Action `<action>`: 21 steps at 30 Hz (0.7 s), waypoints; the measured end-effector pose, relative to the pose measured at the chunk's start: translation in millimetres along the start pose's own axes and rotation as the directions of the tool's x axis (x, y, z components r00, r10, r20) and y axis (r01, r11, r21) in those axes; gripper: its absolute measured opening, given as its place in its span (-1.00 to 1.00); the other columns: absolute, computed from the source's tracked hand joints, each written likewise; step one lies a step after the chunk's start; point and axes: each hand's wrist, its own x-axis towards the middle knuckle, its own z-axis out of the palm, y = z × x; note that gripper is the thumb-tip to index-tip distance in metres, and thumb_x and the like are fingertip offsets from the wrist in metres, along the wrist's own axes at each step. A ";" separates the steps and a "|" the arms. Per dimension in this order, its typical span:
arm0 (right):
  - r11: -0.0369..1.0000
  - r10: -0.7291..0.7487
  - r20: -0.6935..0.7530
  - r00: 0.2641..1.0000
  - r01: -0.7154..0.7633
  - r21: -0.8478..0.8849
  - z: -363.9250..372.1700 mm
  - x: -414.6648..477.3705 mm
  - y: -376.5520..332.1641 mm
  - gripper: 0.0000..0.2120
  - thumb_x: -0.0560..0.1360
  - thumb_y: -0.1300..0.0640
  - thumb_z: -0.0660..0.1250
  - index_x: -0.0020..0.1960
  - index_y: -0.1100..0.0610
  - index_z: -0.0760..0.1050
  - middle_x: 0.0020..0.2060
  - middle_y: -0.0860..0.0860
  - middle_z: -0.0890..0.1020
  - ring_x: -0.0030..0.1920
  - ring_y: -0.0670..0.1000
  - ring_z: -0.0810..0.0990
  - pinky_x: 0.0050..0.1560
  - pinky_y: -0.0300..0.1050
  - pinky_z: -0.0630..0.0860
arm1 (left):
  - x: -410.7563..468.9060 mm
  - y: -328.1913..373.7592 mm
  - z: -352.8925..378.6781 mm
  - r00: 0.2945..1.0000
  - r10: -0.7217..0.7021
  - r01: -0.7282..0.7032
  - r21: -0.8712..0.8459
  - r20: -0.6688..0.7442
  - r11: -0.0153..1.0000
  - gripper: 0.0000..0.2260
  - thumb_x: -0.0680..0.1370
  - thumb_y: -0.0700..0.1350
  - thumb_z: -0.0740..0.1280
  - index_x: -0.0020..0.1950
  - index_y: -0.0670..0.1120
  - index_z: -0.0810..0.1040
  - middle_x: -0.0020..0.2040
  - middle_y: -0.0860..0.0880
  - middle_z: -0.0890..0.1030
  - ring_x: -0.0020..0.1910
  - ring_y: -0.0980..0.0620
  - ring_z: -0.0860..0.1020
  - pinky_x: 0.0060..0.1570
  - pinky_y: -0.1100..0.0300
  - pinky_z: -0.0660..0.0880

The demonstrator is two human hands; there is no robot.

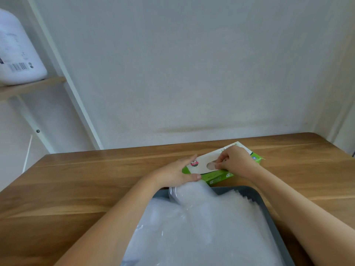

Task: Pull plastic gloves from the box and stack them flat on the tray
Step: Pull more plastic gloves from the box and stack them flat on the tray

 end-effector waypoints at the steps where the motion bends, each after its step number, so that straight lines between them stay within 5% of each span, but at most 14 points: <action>1: 0.998 0.002 0.010 1.000 -0.002 0.057 -2.7 0.9 1.3 -0.88 0.43 0.15 0.45 -0.28 0.07 0.58 -0.46 -0.11 0.48 -0.39 -0.12 0.43 -0.40 -0.28 0.28 | 0.2 -0.3 0.2 1.000 -0.001 0.001 0.002 -0.003 1.000 -0.32 0.57 0.09 0.31 0.58 0.11 0.03 0.57 0.14 0.10 0.53 0.17 0.07 0.32 0.40 0.02; 6: 0.865 0.015 0.078 0.997 -0.052 0.500 -26.7 0.9 7.4 -0.90 0.49 0.18 0.39 -0.19 0.14 0.63 -0.39 -0.07 0.56 -0.36 -0.10 0.42 -0.26 -0.25 0.35 | 0.4 -2.4 0.6 1.000 0.004 -0.004 0.005 0.003 1.000 -0.33 0.56 0.11 0.32 0.58 0.12 0.04 0.56 0.16 0.11 0.53 0.16 0.08 0.35 0.37 0.04; 12: 0.423 -0.232 -0.039 0.972 0.137 0.896 -71.1 -12.8 -13.1 -0.91 0.41 0.12 0.35 -0.23 0.13 0.52 -0.32 0.00 0.51 -0.27 -0.09 0.48 -0.11 -0.23 0.37 | 3.2 -4.7 -1.5 1.000 -0.025 0.024 0.042 0.006 0.999 -0.32 0.54 0.16 0.33 0.57 0.15 0.07 0.54 0.20 0.15 0.52 0.15 0.13 0.33 0.36 0.09; 16: 0.411 -0.418 0.008 0.908 0.181 0.894 -88.0 -28.8 -29.3 -0.71 0.28 -0.01 0.52 -0.18 0.14 0.52 -0.16 0.07 0.60 -0.06 0.01 0.59 0.11 -0.10 0.50 | 1.3 -2.0 -16.5 0.999 -0.028 0.025 0.074 0.036 0.997 -0.47 0.56 0.17 0.29 0.51 0.12 0.28 0.46 0.20 0.32 0.46 0.14 0.27 0.41 0.27 0.16; 19: 0.423 -0.457 0.081 0.886 0.136 0.896 -92.1 -37.6 -34.9 -0.64 0.21 -0.02 0.59 -0.19 0.17 0.54 -0.17 0.12 0.60 -0.13 0.05 0.61 -0.07 -0.12 0.58 | -16.8 10.4 -35.2 0.994 0.062 -0.079 -0.215 -0.086 0.973 -0.48 0.54 0.30 0.21 0.40 0.04 0.47 0.39 0.11 0.47 0.40 0.11 0.39 0.44 0.11 0.24; 21: 0.453 -0.444 0.118 0.888 0.109 0.885 -93.9 -43.2 -38.7 -0.75 0.27 0.12 0.56 -0.22 0.18 0.53 -0.24 0.09 0.60 -0.22 0.02 0.59 -0.21 -0.18 0.57 | -34.5 17.3 -39.0 0.972 0.183 -0.231 -0.472 -0.145 0.851 -0.31 0.41 0.46 0.21 0.37 0.05 0.48 0.39 0.11 0.47 0.42 0.13 0.36 0.46 0.13 0.21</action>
